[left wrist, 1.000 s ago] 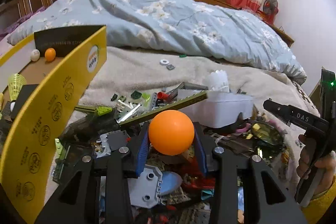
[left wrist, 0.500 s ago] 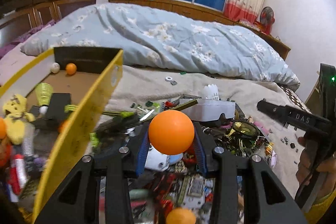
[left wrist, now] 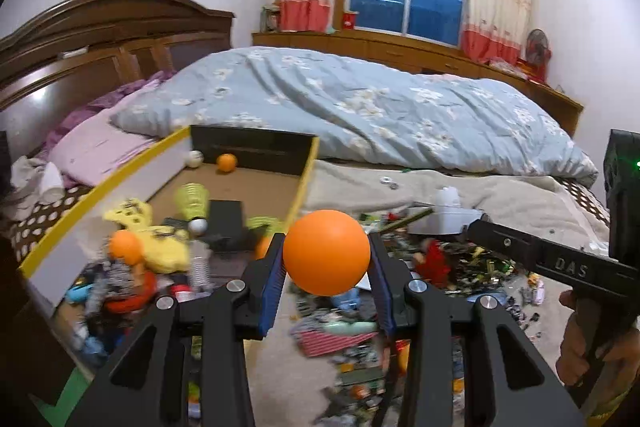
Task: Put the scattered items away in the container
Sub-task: 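Carry the orange ball and black tray into the yellow box and release both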
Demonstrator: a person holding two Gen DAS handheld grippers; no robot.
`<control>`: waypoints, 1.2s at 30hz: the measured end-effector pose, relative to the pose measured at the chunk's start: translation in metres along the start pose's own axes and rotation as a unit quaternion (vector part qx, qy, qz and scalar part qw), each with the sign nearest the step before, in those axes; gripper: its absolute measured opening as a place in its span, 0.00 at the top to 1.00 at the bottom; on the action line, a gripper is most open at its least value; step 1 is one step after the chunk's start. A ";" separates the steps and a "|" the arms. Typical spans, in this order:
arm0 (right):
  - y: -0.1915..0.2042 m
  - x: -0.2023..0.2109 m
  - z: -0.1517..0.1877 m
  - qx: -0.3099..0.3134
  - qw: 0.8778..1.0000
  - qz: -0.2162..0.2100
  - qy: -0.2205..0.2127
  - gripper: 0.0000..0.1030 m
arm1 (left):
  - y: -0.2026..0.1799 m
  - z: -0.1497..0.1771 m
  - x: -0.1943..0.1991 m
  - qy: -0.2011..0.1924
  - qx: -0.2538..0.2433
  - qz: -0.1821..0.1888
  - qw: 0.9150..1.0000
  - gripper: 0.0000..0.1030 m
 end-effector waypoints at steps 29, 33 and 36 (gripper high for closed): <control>0.206 -0.165 0.022 0.117 0.982 -0.105 0.105 0.49 | 0.227 0.021 -0.050 0.047 0.095 -0.136 0.985 0.45; 0.208 -0.157 0.022 0.127 0.982 -0.102 0.098 0.35 | 0.231 0.024 -0.046 0.042 0.109 -0.135 0.984 0.34; 0.200 -0.141 0.022 0.125 0.982 -0.109 0.090 0.35 | 0.226 0.026 -0.044 0.040 0.115 -0.123 0.985 0.34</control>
Point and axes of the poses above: each gripper's, at about its wrist camera, not at the fingertips, and x roughly against the way its jaws point, y to its left, z to its underside, the point moved 6 cm from there along -x, roughly the way its jaws point, and after that the axes turned 2 degrees about -z, right-handed, at the moved point
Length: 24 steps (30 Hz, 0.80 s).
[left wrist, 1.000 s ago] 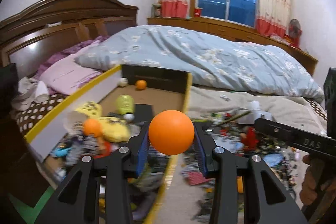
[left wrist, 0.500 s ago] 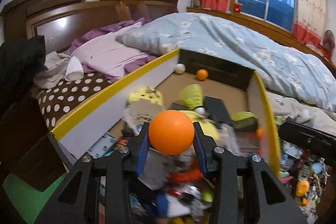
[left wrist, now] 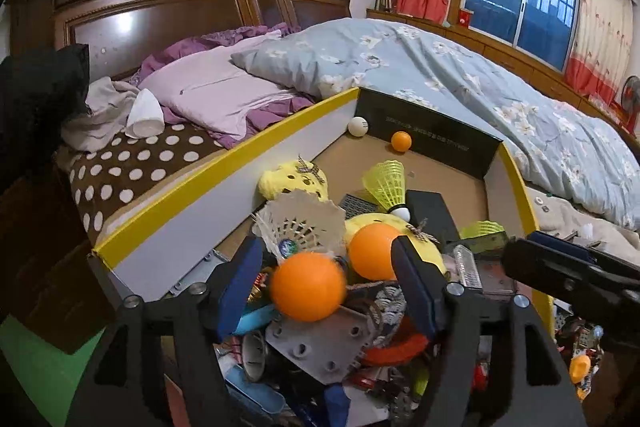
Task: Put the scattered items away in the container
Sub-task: 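Carry the orange ball and black tray into the yellow box and release both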
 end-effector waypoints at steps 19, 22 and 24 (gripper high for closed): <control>-0.121 0.178 0.119 -0.034 0.985 0.166 -0.042 0.35 | -0.154 0.031 0.067 -0.007 -0.102 0.153 0.983 0.34; -0.142 0.203 0.149 -0.035 0.975 0.214 -0.035 0.35 | -0.185 0.048 0.075 0.003 -0.121 0.181 0.976 0.34; -0.155 0.214 0.166 -0.040 0.971 0.235 -0.031 0.35 | -0.203 0.060 0.079 0.009 -0.132 0.194 0.972 0.34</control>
Point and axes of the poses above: each gripper's, at about its wrist camera, not at the fingertips, and x roughly against the way its jaws point, y to its left, z to its underside, the point moved 6 cm from there along -x, roughly the way its jaws point, and after that the axes turned 2 degrees about -z, right-handed, at the moved point
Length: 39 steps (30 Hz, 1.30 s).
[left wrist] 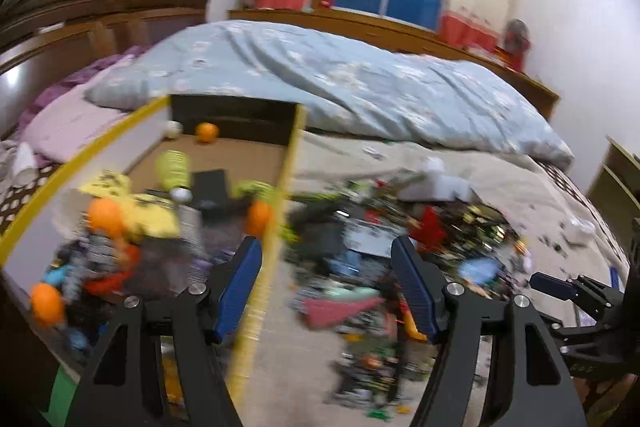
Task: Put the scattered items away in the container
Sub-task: 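Carry the orange ball and black tray into the yellow box and release both, then grasp another orange ball with the left tool while the right tool grasps a wooden stick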
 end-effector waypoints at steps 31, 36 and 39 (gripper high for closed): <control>-0.084 -0.006 0.089 -0.087 0.995 0.039 0.010 0.42 | -0.124 0.102 -0.083 0.084 -0.087 0.087 0.989 0.70; -0.085 -0.010 0.091 -0.096 0.995 0.036 0.008 0.42 | -0.128 0.099 -0.090 0.080 -0.089 0.076 0.990 0.70; -0.086 -0.009 0.091 -0.097 0.995 0.036 0.007 0.42 | -0.127 0.095 -0.092 0.076 -0.076 0.077 0.991 0.70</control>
Point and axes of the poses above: each gripper's, at about its wrist camera, not at the fingertips, and x roughly against the way its jaws point, y to its left, z to its underside, the point moved 6 cm from there along -x, roughly the way its jaws point, and after that the axes turned 2 degrees about -z, right-handed, at the moved point
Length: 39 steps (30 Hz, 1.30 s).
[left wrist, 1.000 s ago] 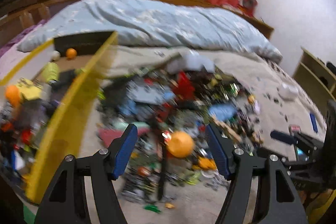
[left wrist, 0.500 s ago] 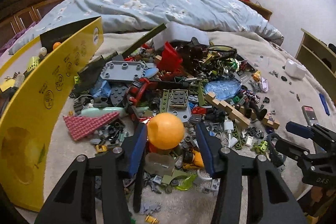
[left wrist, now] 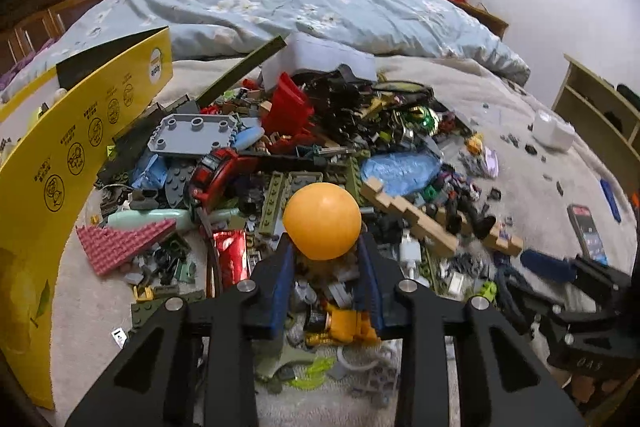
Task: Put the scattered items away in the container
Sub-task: 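Grasp another orange ball with the left tool while the right tool grasps a wooden stick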
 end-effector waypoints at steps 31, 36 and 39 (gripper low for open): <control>0.020 -0.011 -0.040 0.034 0.999 -0.002 -0.033 0.88 | 0.000 -0.014 -0.001 -0.009 -0.011 -0.004 1.000 0.65; 0.021 -0.005 -0.039 0.022 0.999 -0.016 -0.036 0.88 | -0.002 -0.020 0.008 -0.011 -0.002 0.005 1.000 0.65; 0.020 0.003 -0.039 0.011 0.999 -0.030 -0.043 0.88 | -0.003 -0.022 0.014 -0.015 -0.002 0.001 1.000 0.65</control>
Point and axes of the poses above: each gripper's, at about its wrist camera, not at the fingertips, and x roughly against the way its jaws point, y to its left, z to its underside, the point moved 6 cm from there along -x, roughly the way its jaws point, and after that the axes turned 2 degrees about -z, right-handed, at the moved point
